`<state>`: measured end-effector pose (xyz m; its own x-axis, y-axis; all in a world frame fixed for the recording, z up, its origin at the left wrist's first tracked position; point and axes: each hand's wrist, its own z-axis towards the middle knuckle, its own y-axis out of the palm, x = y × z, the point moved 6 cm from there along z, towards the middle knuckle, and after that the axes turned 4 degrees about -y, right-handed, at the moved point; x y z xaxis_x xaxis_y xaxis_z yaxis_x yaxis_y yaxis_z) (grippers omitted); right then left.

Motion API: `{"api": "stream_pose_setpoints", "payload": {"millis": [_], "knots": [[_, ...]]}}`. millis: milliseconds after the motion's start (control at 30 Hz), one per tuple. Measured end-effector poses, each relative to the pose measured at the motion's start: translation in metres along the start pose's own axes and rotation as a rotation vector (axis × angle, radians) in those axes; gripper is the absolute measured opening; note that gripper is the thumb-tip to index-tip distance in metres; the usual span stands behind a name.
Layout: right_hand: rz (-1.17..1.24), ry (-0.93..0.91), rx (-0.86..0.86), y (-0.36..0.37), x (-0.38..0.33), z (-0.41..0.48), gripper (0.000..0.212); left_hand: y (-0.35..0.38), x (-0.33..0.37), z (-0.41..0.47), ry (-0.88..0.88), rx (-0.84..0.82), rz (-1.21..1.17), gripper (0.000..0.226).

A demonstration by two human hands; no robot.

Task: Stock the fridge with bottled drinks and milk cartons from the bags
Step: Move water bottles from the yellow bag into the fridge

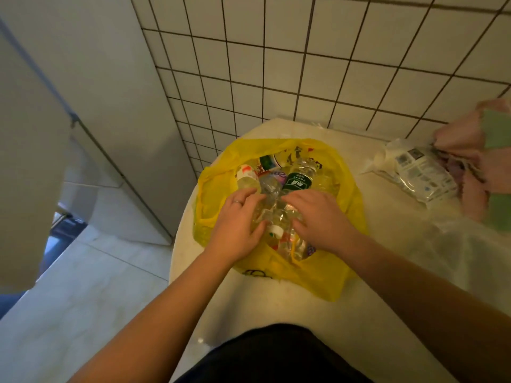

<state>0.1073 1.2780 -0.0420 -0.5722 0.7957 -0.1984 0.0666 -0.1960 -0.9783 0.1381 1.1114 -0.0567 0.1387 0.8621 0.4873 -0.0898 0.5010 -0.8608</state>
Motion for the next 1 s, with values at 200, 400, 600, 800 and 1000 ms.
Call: {"api": "stream_pose_setpoints", "payload": {"millis": [200,400,600,800,1000], "knots": [[-0.223,-0.251,-0.131,0.021,0.001,0.022,0.053,0.018,-0.019,0.02,-0.067,-0.071,0.27,0.063],[-0.326,-0.303,-0.205,0.041,-0.003,0.03,0.052,0.021,-0.032,0.023,-0.121,0.005,0.352,0.066],[-0.351,-0.419,-0.119,0.045,-0.014,0.032,0.041,0.02,-0.041,0.024,-0.105,0.063,0.324,0.057],[-0.215,-0.492,0.037,0.022,-0.013,0.02,0.048,0.005,-0.029,0.025,0.049,0.195,0.265,0.038],[0.157,-0.349,0.258,-0.017,-0.008,0.005,0.037,-0.039,-0.008,0.028,0.155,0.346,0.043,0.036]]}}
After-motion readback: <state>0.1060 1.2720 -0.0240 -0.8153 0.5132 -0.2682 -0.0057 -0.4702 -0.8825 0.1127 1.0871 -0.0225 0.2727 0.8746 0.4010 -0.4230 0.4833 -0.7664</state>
